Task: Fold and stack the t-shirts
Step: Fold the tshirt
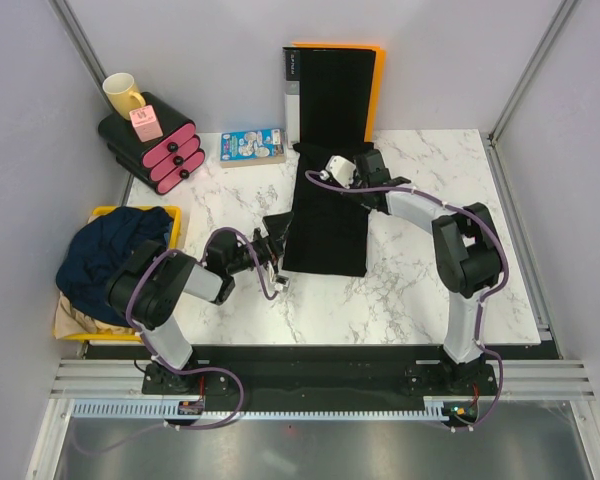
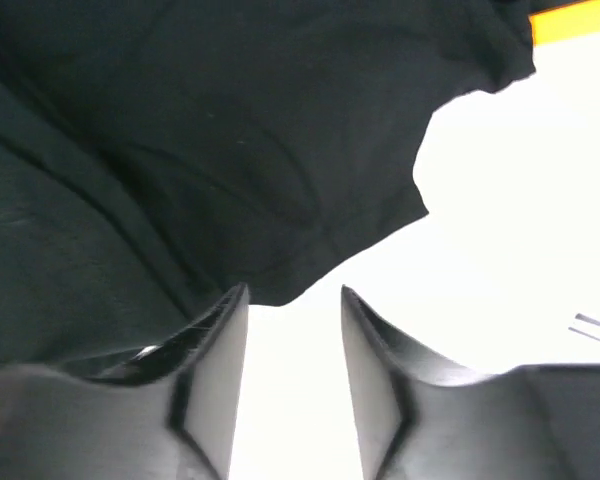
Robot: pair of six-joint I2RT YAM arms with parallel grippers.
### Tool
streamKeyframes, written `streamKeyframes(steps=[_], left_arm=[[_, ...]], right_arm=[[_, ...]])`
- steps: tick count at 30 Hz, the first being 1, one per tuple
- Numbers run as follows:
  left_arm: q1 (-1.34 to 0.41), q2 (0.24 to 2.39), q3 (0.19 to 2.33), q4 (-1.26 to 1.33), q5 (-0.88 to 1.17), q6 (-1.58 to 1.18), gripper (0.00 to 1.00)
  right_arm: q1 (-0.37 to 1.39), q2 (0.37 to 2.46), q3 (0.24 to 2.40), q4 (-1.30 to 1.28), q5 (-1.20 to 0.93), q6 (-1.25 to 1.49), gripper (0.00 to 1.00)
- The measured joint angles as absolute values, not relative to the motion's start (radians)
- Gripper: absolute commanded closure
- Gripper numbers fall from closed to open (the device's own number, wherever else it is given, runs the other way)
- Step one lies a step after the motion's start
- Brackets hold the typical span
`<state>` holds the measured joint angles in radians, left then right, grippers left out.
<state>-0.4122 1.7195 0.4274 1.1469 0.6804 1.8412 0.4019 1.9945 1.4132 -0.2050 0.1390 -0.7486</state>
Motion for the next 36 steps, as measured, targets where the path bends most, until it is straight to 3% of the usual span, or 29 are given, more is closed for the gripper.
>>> streamKeyframes(steps=[6,10,14,19,25,36], left_arm=[[-0.412,1.704,0.414,1.157,0.616,1.825,0.01],[-0.400,1.568,0.363,1.105,0.614,1.789,0.00],[-0.359,1.330,0.330,0.848,0.743,1.810,0.00],[-0.347,1.205,0.366,0.444,0.906,1.845,0.00],[-0.349,1.279,0.379,0.191,1.021,1.902,0.00],[-0.350,1.524,0.488,0.089,1.050,1.963,0.02]], right_arm=[[0.402,1.942,1.414,-0.250,0.157,-0.754,0.35],[0.406,1.757,1.360,-0.362,0.068,-0.790,0.34],[0.454,1.452,1.125,-0.394,-0.014,-0.876,0.27],[0.537,1.266,0.822,-0.409,-0.076,-0.968,0.26],[0.650,1.256,0.627,-0.359,-0.070,-0.999,0.26],[0.728,1.383,0.610,-0.056,-0.009,-0.984,0.26]])
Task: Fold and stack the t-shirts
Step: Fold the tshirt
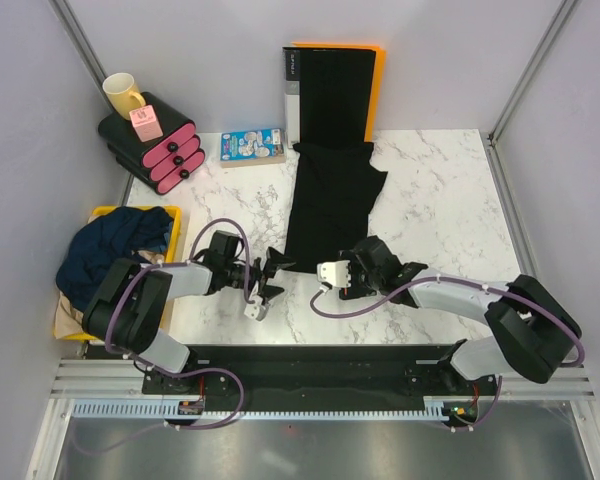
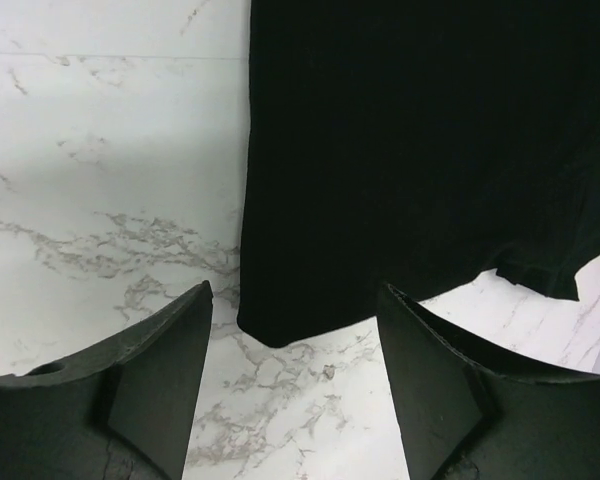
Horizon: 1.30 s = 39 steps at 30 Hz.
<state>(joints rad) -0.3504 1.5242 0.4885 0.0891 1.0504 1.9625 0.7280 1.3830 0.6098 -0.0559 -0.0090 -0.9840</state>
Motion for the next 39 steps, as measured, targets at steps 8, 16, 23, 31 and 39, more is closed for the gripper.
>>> streamKeyframes(steps=[8,16,23,31,39], left_arm=[[-0.363,1.592,0.579,0.074,0.978,1.969,0.09],[-0.367,1.625,0.681,-0.021,0.854,1.975,0.14],[-0.368,1.668,0.765,-0.101,0.805,1.977,0.20],[-0.371,1.692,0.812,-0.186,0.784,1.983,0.29],[-0.382,1.691,0.853,-0.311,0.763,1.988,0.30]], right_arm=[[0.730,1.465,0.628,0.009,0.040,-0.969,0.26],[0.730,1.494,0.637,0.050,0.056,-0.989,0.24],[0.730,1.495,0.628,0.073,0.044,-1.036,0.23],[0.731,1.493,0.602,0.117,0.038,-1.090,0.25],[0.731,1.488,0.595,0.122,0.033,-1.103,0.28]])
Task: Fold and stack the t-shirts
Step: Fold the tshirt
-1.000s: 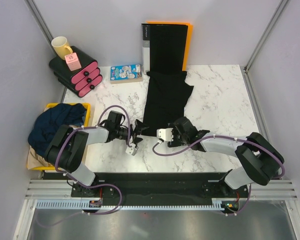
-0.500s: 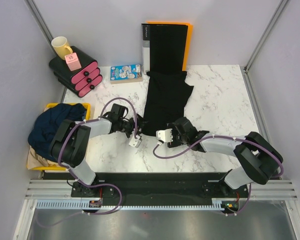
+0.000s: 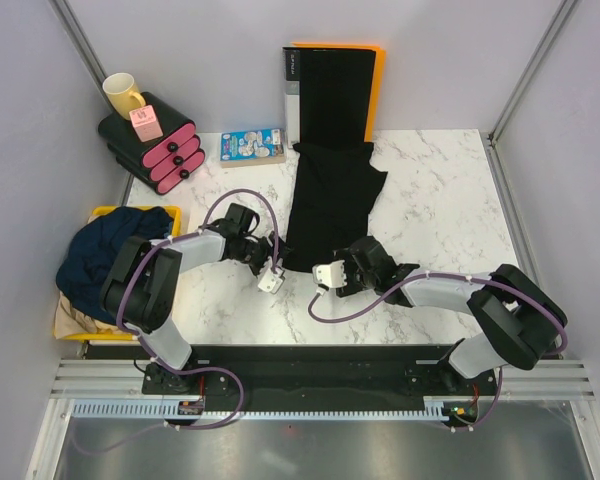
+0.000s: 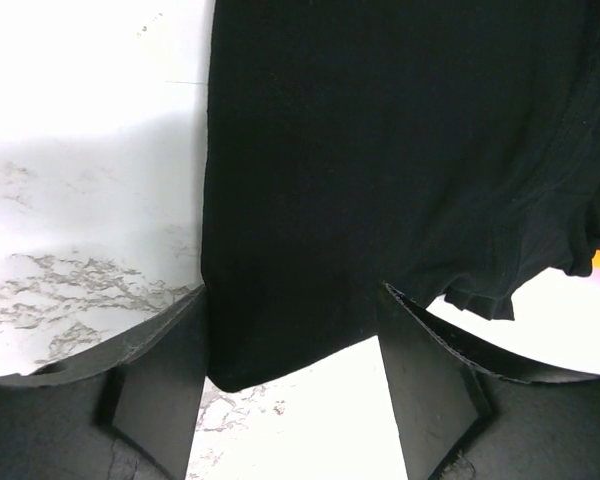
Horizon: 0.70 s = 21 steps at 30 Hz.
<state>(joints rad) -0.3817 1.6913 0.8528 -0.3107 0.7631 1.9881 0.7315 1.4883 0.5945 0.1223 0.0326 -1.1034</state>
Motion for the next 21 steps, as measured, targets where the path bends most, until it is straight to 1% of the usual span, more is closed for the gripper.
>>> streamKeyframes(steps=[2,3,5,6,7,9,11,12,13,15,16,17,18,20,21], left_arm=[[-0.384,1.691,0.856,-0.325,0.761,1.989,0.31],[-0.387,1.691,0.857,-0.332,0.761,1.989,0.37],[-0.394,1.691,0.859,-0.346,0.757,1.989,0.45],[-0.398,1.692,0.859,-0.353,0.757,1.991,0.54],[-0.406,1.692,0.859,-0.365,0.751,1.992,0.57],[-0.426,1.694,0.857,-0.384,0.739,1.992,0.59],[-0.446,1.695,0.857,-0.392,0.731,1.992,0.61],[-0.453,1.696,0.857,-0.394,0.731,1.993,0.66],[-0.460,1.697,0.857,-0.393,0.730,1.993,0.69],[-0.476,1.702,0.857,-0.392,0.723,1.995,0.74],[-0.508,1.705,0.857,-0.382,0.704,1.996,0.79],[-0.509,1.705,0.857,-0.381,0.704,1.996,0.80],[-0.518,1.706,0.857,-0.379,0.698,1.996,0.83],[-0.529,1.708,0.858,-0.368,0.684,1.996,0.87],[-0.532,1.708,0.857,-0.363,0.679,1.996,0.97]], right_arm=[[0.731,1.489,0.593,0.122,0.030,-1.103,0.31],[0.731,1.489,0.593,0.122,0.030,-1.102,0.31],[0.731,1.490,0.591,0.122,0.027,-1.101,0.34],[0.731,1.491,0.591,0.122,0.027,-1.100,0.35],[0.731,1.493,0.591,0.122,0.027,-1.100,0.38],[0.731,1.498,0.591,0.126,0.027,-1.100,0.39],[0.732,1.504,0.591,0.130,0.028,-1.100,0.43],[0.732,1.505,0.591,0.132,0.028,-1.098,0.46],[0.732,1.508,0.591,0.133,0.028,-1.097,0.57],[0.732,1.515,0.591,0.134,0.022,-1.093,0.64],[0.733,1.522,0.587,0.135,0.016,-1.093,0.73],[0.733,1.522,0.587,0.135,0.016,-1.092,0.74],[0.733,1.522,0.587,0.134,0.015,-1.093,0.76],[0.733,1.520,0.575,0.136,0.008,-1.092,0.78],[0.733,1.517,0.571,0.137,0.007,-1.093,0.79]])
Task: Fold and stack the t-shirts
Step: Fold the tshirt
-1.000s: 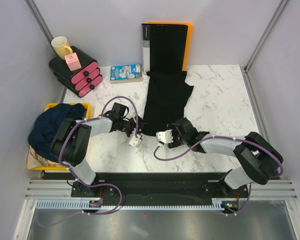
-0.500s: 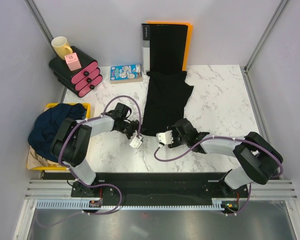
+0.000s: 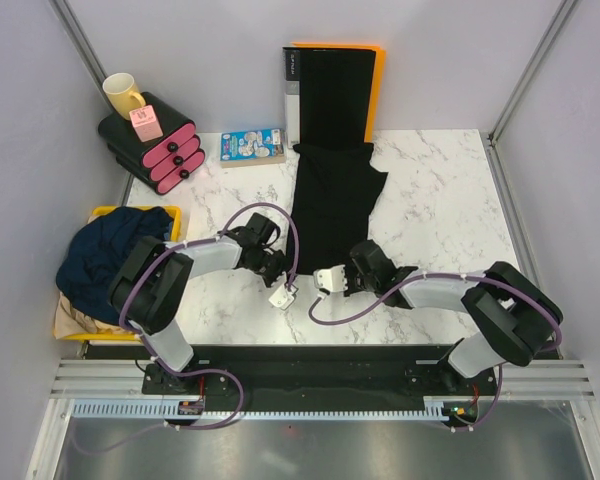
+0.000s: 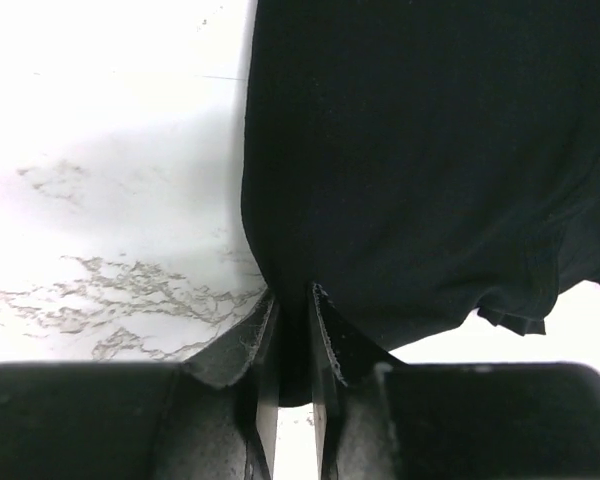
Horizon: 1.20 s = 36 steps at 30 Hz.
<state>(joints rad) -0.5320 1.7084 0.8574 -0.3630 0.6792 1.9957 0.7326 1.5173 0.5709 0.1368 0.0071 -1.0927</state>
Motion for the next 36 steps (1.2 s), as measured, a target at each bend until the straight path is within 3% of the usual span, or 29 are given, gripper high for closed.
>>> streamKeyframes(steps=[3,6,8,9,11,12,30,36], left_arm=[[-0.538,1.713,0.857,-0.334,0.650,1.982,0.96],[-0.542,1.718,0.857,-0.291,0.622,1.958,0.57],[-0.544,1.717,0.860,-0.259,0.614,1.938,0.47],[-0.546,1.712,0.863,-0.243,0.602,1.925,0.38],[-0.546,1.704,0.860,-0.219,0.591,1.911,0.34],[-0.546,1.697,0.859,-0.212,0.579,1.904,0.26],[-0.545,1.651,0.841,-0.228,0.528,1.875,0.29],[-0.541,1.546,0.739,-0.252,0.536,1.852,0.27]], right_arm=[[0.733,1.507,0.560,0.139,0.004,-1.093,0.74],[0.733,1.494,0.550,0.138,0.005,-1.096,0.64],[0.733,1.485,0.548,0.134,0.005,-1.097,0.59],[0.733,1.482,0.548,0.134,0.005,-1.096,0.59],[0.733,1.477,0.548,0.133,0.005,-1.097,0.57],[0.733,1.477,0.548,0.132,0.006,-1.097,0.57],[0.732,1.477,0.548,0.134,0.005,-1.097,0.58],[0.732,1.479,0.548,0.135,0.006,-1.098,0.58]])
